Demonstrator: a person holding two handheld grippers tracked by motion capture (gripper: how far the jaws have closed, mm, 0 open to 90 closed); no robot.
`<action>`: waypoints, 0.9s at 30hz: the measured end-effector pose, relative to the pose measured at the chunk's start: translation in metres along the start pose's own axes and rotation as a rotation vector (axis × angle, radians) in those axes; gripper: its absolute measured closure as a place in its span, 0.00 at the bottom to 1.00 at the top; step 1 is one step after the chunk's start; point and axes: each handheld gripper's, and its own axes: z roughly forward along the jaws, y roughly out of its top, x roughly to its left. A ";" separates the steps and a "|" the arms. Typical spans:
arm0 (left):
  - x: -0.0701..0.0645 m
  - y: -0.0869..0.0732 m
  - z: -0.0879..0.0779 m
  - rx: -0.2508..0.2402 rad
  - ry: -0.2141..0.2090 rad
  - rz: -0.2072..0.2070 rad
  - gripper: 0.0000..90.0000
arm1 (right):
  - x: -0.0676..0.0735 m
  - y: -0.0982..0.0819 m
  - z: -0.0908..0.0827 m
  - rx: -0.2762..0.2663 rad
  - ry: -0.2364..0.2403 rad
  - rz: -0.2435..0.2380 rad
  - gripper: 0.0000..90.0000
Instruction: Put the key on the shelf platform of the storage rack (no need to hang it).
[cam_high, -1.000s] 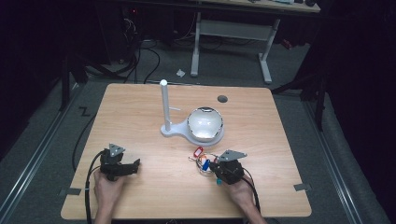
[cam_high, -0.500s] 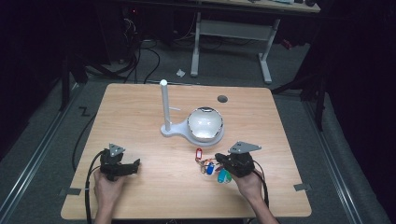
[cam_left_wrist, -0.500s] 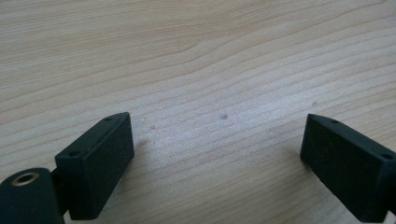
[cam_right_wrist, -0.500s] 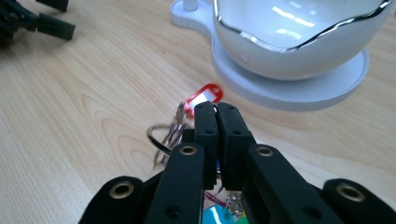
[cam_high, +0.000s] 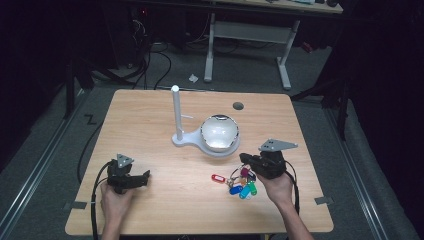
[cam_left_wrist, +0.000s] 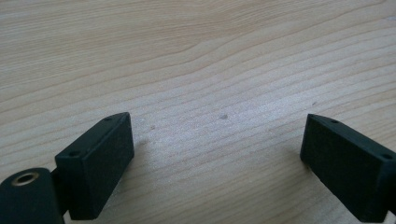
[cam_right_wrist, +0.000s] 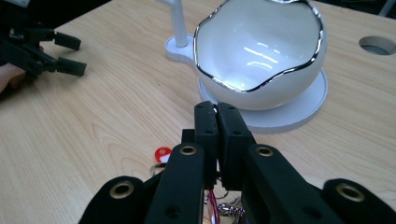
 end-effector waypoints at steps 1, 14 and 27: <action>0.000 0.000 0.000 0.000 0.000 0.000 0.11 | -0.001 0.002 -0.003 -0.005 0.000 0.000 0.98; 0.000 0.000 0.000 -0.001 0.000 0.001 0.11 | -0.009 0.030 -0.030 -0.059 0.015 -0.012 0.98; 0.000 0.000 0.000 -0.001 0.000 0.000 0.11 | -0.011 0.066 -0.048 -0.102 0.037 -0.041 0.98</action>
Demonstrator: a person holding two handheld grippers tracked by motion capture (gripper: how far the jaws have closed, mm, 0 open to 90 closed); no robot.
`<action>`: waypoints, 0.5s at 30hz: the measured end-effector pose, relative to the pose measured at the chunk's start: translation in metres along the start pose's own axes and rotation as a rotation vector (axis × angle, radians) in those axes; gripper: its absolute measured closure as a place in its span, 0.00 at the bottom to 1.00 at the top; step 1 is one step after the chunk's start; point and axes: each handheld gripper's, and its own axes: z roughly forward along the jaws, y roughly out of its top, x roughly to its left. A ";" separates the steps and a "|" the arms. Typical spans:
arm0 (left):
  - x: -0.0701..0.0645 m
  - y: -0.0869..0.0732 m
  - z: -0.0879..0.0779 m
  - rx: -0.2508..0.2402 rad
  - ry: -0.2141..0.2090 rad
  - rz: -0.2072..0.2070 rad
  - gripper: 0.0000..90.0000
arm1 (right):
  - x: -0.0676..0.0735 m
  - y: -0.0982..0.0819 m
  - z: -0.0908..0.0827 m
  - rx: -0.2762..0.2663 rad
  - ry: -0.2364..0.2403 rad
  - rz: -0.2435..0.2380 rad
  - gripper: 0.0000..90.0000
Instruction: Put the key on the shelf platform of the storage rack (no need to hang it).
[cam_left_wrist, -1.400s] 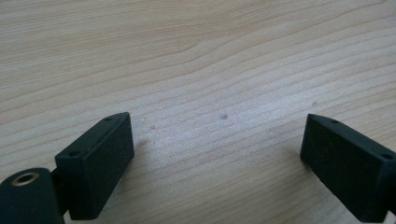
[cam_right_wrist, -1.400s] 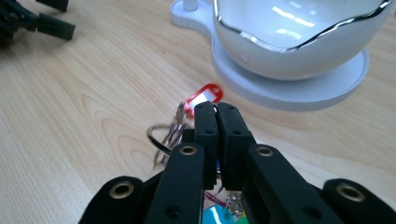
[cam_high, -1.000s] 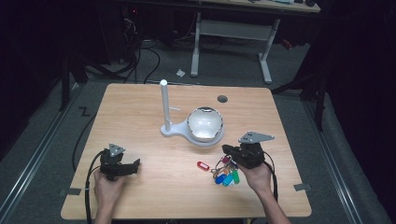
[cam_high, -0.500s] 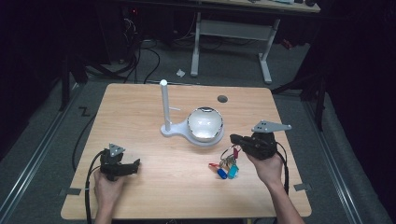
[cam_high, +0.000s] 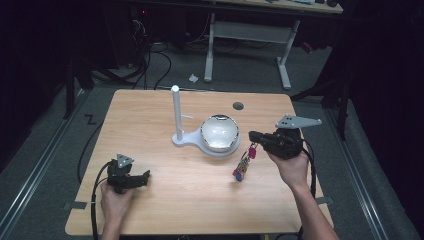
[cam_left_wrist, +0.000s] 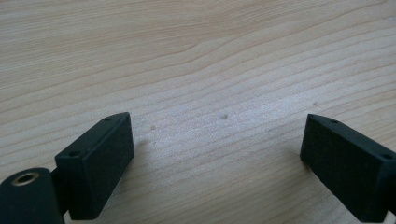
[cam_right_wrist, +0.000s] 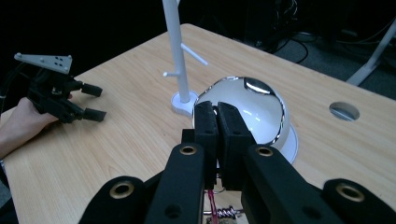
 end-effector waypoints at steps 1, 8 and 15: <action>0.000 0.000 0.000 0.000 0.000 0.001 0.11 | 0.000 0.003 -0.001 -0.003 0.002 0.001 0.98; 0.000 0.000 0.000 0.000 0.000 0.000 0.11 | -0.004 0.022 -0.002 -0.023 0.011 -0.006 0.98; 0.000 0.000 0.000 0.000 0.000 0.001 0.11 | -0.011 0.037 0.001 -0.034 0.017 0.005 0.98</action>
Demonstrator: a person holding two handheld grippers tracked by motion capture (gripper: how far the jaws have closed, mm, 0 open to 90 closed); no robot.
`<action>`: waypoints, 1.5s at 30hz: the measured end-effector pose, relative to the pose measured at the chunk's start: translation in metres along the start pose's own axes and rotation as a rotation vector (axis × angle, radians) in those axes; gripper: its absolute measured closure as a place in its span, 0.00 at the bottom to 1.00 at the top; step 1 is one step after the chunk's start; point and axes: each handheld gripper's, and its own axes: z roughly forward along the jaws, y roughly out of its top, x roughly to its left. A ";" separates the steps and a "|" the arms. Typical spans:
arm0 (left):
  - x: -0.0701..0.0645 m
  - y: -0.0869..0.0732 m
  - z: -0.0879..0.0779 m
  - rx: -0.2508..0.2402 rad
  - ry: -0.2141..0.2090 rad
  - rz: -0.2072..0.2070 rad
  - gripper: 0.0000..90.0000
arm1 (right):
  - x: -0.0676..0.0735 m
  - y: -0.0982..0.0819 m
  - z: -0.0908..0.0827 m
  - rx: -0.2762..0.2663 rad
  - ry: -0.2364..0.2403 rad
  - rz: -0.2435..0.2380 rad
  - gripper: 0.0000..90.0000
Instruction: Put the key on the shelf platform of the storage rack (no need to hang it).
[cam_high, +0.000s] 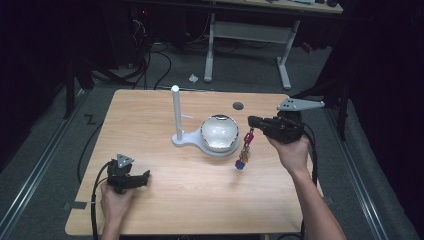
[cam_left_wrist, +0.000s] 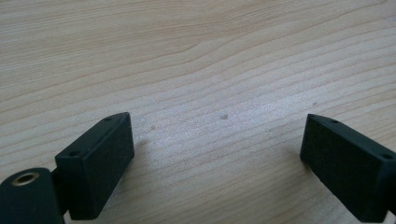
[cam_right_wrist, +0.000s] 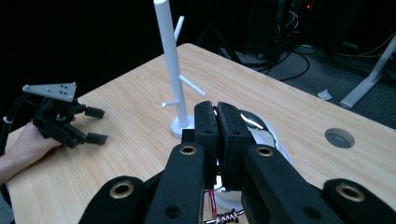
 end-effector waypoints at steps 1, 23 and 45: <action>0.000 0.000 0.000 0.000 0.000 0.000 0.11 | -0.002 0.005 0.000 -0.002 -0.002 0.001 0.98; 0.000 0.000 0.000 0.000 0.000 0.000 0.11 | -0.006 0.045 0.021 -0.017 0.004 -0.007 0.98; 0.000 0.000 0.000 0.000 0.000 0.001 0.11 | -0.019 0.051 0.069 0.009 -0.012 0.055 0.98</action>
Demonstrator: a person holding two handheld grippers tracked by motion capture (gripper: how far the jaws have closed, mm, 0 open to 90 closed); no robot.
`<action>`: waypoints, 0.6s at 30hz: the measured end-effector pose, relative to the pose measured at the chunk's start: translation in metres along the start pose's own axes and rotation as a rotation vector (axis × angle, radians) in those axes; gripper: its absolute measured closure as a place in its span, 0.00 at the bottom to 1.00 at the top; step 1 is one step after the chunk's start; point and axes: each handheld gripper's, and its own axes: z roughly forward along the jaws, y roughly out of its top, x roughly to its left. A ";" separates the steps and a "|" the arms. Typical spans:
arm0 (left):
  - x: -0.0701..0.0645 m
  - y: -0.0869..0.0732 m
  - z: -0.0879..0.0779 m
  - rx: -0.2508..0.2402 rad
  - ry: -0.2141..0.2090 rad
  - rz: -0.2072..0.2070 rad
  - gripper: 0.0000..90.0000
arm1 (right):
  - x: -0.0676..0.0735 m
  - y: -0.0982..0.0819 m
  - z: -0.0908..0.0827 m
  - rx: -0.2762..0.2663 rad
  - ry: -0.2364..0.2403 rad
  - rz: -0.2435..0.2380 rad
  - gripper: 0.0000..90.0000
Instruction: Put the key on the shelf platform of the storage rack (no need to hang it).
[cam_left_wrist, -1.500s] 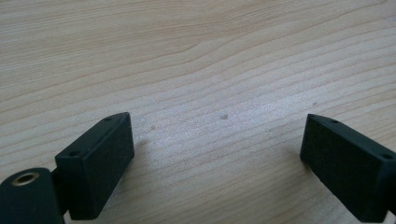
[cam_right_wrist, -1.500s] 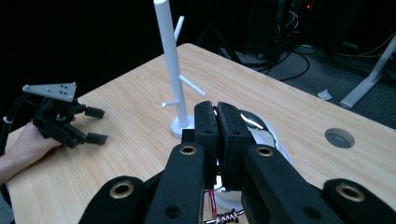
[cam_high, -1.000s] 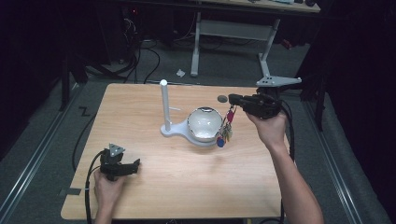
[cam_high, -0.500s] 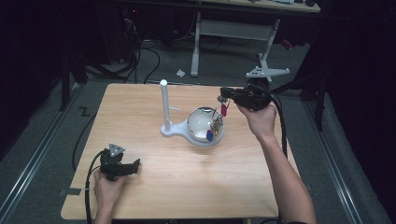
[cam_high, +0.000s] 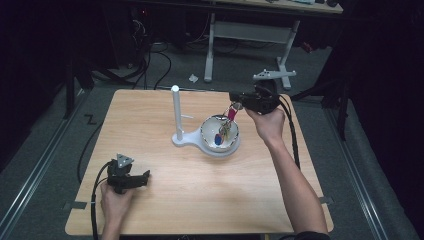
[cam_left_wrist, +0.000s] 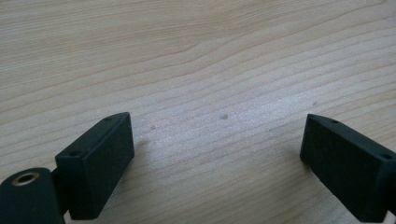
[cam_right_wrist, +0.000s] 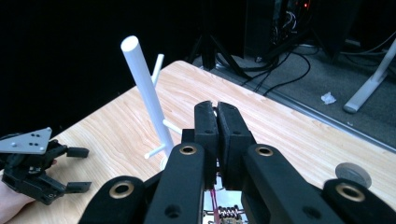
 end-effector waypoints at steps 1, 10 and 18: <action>0.000 0.000 0.000 0.000 0.001 -0.001 0.11 | -0.001 -0.003 0.004 0.012 -0.005 0.004 0.98; 0.000 0.000 0.000 0.000 0.001 -0.001 0.11 | -0.006 -0.017 0.022 0.058 -0.017 0.014 0.98; 0.000 0.000 0.000 -0.001 0.001 -0.002 0.11 | -0.009 -0.032 0.037 0.099 -0.020 0.024 0.98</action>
